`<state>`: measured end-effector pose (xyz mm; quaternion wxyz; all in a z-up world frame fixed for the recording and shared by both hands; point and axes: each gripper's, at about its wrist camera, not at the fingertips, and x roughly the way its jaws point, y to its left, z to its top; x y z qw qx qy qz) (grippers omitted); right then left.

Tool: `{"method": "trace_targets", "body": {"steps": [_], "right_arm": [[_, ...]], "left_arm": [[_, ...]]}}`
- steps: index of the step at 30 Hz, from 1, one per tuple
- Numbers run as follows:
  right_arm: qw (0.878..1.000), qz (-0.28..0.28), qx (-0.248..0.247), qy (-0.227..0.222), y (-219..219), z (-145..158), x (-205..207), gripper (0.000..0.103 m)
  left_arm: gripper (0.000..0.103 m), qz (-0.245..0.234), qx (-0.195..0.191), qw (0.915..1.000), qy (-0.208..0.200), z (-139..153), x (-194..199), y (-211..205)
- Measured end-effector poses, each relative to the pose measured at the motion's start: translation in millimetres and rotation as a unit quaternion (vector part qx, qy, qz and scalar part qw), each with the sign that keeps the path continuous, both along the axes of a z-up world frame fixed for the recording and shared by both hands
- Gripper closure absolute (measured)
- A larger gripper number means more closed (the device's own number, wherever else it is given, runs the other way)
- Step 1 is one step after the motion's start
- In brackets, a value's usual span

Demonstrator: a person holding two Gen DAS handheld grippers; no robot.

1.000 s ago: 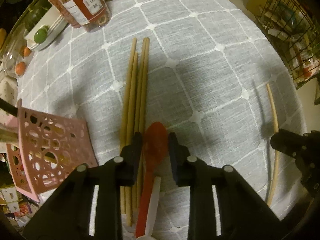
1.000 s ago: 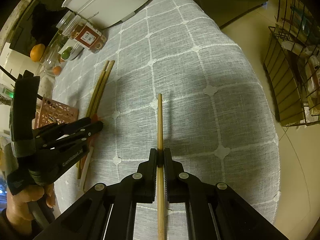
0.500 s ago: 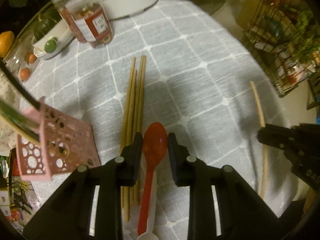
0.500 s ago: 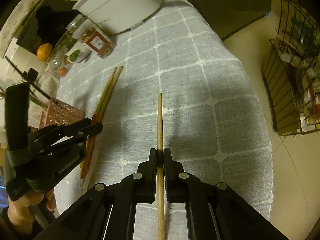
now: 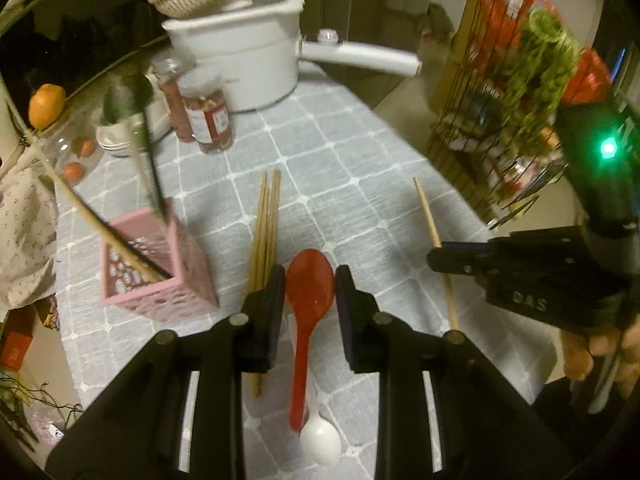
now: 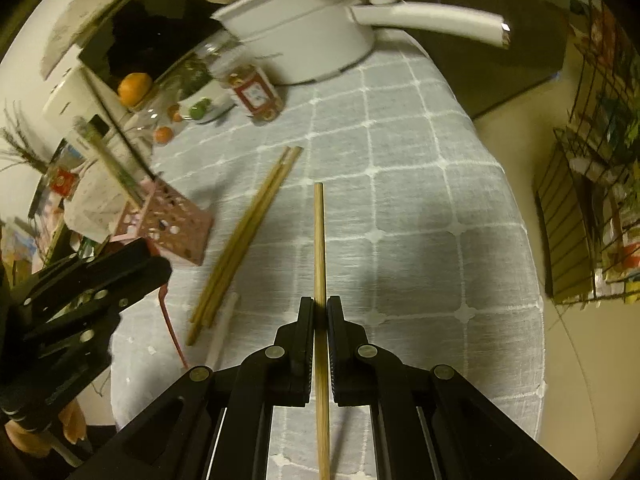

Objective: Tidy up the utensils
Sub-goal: 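Carry the red spoon into the pink basket with the left tool and release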

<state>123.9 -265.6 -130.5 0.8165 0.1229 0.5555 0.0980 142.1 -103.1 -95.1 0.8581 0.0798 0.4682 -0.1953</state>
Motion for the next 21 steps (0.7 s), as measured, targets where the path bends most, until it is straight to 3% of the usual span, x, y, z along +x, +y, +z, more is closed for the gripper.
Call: {"method": "trace_targets", "body": {"steps": [9,15,21], "right_arm": [[0.998,0.029,0.005,-0.052,29,32,-9,0.097],[0.995,0.039,0.002,-0.088,43,50,-12,0.097],[0.992,0.046,0.007,-0.119,57,64,-9,0.097]], "left_arm": [[0.076,0.021,-0.072,0.9954,-0.06,42,-30,50],[0.076,0.046,-0.131,0.9838,-0.114,65,-41,84],[0.076,0.08,-0.153,0.969,-0.177,80,-42,109]]}}
